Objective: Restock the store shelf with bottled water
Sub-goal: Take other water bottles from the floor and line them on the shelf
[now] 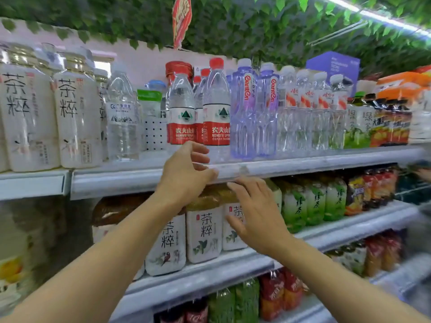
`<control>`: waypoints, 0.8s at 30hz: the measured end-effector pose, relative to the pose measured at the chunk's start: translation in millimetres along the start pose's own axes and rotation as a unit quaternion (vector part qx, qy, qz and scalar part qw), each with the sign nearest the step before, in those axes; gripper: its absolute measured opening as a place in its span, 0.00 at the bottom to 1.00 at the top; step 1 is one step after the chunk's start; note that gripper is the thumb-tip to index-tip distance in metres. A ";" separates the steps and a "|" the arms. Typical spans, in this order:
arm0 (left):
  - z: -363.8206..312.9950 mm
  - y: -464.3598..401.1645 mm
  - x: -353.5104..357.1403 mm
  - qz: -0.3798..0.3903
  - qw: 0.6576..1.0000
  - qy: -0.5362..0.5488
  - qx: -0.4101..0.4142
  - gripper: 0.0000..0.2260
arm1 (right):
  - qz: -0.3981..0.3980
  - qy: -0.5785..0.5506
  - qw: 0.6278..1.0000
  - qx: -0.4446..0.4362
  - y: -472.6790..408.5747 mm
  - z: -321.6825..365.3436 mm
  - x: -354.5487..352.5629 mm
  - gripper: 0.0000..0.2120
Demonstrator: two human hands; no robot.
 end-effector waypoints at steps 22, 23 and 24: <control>250.8 260.7 248.8 0.275 0.869 -0.208 -0.355 0.23 | 0.446 -0.195 0.869 0.088 370.9 -43.0 108.0 0.34; 261.3 274.3 255.9 0.278 0.861 -0.205 -0.373 0.23 | 0.454 -0.204 0.862 0.098 387.8 -41.3 113.8 0.34; 272.5 287.0 262.0 0.278 0.856 -0.201 -0.387 0.22 | 0.461 -0.211 0.856 0.104 403.3 -38.8 119.1 0.33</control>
Point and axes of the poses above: each hand's wrist, its own y-axis away from the middle knuckle, its own x-axis out of the palm, z = x × y, the point moved 4 cm from there along -y, towards the middle knuckle, and after that the axes turned 10 degrees about -x, right-handed, at the moved point
